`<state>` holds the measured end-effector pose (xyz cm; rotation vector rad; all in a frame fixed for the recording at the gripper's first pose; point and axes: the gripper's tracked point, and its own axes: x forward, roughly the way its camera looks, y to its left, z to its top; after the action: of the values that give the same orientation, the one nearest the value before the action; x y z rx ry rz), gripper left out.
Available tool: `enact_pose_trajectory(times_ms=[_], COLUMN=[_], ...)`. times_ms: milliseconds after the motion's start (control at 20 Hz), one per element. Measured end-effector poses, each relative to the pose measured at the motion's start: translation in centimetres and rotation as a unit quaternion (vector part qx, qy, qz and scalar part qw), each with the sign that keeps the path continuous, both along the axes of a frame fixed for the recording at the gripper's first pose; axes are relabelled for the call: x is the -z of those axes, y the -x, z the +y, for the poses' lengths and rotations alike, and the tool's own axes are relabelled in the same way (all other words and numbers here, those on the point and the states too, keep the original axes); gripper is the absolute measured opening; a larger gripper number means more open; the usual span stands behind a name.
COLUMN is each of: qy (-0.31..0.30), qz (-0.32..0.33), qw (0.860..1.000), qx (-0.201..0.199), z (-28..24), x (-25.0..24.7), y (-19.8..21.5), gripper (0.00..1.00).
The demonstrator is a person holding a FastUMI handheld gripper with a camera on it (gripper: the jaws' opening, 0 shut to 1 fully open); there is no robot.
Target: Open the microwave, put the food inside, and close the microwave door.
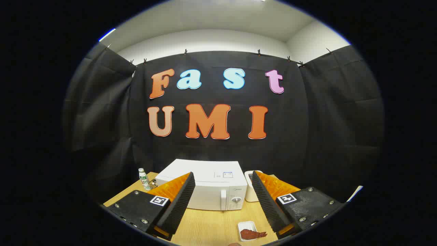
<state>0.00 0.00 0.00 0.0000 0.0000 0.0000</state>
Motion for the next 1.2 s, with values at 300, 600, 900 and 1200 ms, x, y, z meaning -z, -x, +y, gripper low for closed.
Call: enact_pose_trajectory(times_ms=[300, 600, 900, 1200], qy=[0.004, 0.003, 0.009, 0.006], qz=[0.006, 0.014, 0.012, 0.03], qw=[1.0, 1.0, 1.0, 1.0], qx=[0.005, 0.007, 0.009, -0.005], z=[-0.1, -0.3, -0.2, 0.5], x=[0.5, 1.1, 2.0, 5.5], y=[-0.5, -0.8, -2.0, -5.0], gripper=[0.99, 0.99, 0.99, 0.99])
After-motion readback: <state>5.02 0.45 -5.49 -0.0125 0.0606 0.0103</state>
